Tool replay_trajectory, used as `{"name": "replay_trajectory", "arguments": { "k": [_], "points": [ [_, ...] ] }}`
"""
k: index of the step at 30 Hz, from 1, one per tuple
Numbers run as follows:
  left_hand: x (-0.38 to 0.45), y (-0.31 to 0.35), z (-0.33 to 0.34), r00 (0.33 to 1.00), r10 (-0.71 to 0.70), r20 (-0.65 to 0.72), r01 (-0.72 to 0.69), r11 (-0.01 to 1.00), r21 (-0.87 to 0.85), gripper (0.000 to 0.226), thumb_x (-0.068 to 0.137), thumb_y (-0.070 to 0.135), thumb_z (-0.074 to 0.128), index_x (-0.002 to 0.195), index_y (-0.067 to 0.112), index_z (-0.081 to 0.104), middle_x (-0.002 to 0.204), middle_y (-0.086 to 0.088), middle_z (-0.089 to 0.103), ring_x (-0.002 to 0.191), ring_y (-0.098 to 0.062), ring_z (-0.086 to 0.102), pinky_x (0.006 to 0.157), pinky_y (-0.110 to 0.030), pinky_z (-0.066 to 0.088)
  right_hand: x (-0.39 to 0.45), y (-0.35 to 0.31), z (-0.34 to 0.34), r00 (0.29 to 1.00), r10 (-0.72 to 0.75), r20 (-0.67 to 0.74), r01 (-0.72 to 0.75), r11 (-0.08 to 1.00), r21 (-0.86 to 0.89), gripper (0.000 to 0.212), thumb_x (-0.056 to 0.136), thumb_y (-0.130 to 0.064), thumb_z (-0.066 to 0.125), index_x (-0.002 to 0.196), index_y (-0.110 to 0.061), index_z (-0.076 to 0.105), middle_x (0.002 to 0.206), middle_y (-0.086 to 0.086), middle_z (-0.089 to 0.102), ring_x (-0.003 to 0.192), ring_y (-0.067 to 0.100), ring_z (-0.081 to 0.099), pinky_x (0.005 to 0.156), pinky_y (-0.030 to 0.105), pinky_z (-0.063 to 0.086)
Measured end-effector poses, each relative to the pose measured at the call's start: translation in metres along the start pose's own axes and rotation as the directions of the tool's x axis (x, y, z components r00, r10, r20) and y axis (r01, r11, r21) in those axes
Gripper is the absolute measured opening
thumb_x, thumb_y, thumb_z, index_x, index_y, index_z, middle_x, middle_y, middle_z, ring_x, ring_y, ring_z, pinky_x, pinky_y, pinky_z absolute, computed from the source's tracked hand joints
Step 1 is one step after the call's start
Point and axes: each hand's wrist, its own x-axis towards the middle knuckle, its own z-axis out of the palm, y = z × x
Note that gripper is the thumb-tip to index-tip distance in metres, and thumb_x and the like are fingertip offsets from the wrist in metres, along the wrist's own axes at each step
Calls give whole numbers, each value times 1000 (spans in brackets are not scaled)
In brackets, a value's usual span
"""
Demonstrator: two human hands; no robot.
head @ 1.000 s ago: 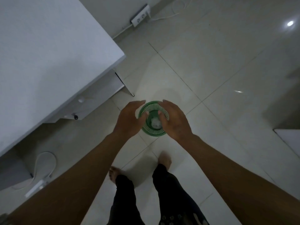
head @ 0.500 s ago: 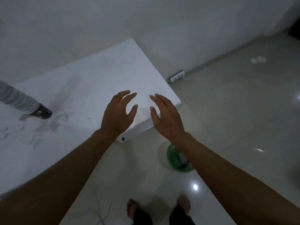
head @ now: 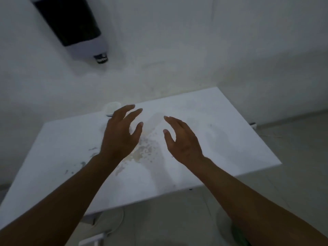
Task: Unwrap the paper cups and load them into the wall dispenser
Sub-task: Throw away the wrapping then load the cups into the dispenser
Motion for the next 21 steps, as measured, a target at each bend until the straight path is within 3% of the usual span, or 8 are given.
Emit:
{"name": "replay_trajectory", "arguments": {
  "k": [9,12,15,17,21],
  "points": [
    [-1,-111,-13,977,-213,-30,213,977,21,52,88,21,69,137,12,54,140,-10,55,130,-27,48,106,-46,45,74,-52,87,987,-44,158,35,997,62,50,99,-35,51,147,-28,40,149,-9,47,137,8,42,112,35,41],
    [7,-133,0,967,-256,-3,256,967,0,59,87,24,70,141,12,48,143,-10,53,132,-26,46,108,-43,44,99,-51,115,951,22,310,-48,996,75,66,97,-44,54,154,-33,21,159,-10,32,144,10,32,115,33,34],
    [11,-148,20,937,-350,7,349,933,-83,57,91,22,66,143,11,44,145,-10,51,133,-25,47,108,-34,39,115,-42,142,877,120,465,-161,986,49,90,89,-51,63,156,-34,4,164,-6,19,148,17,27,116,45,35],
    [12,-154,34,884,-467,20,459,859,-228,53,97,27,58,146,18,41,148,-5,49,134,-20,47,108,-36,42,119,-33,159,826,161,540,-234,970,69,101,84,-53,68,156,-33,0,165,-5,18,148,20,27,116,47,35],
    [4,-162,58,726,-681,97,604,563,-564,53,98,49,42,145,25,44,150,6,46,137,-12,45,106,-24,42,113,-14,176,794,199,574,-377,903,208,108,77,-54,74,155,-36,2,163,-8,23,145,14,32,116,41,36]
  ]
}}
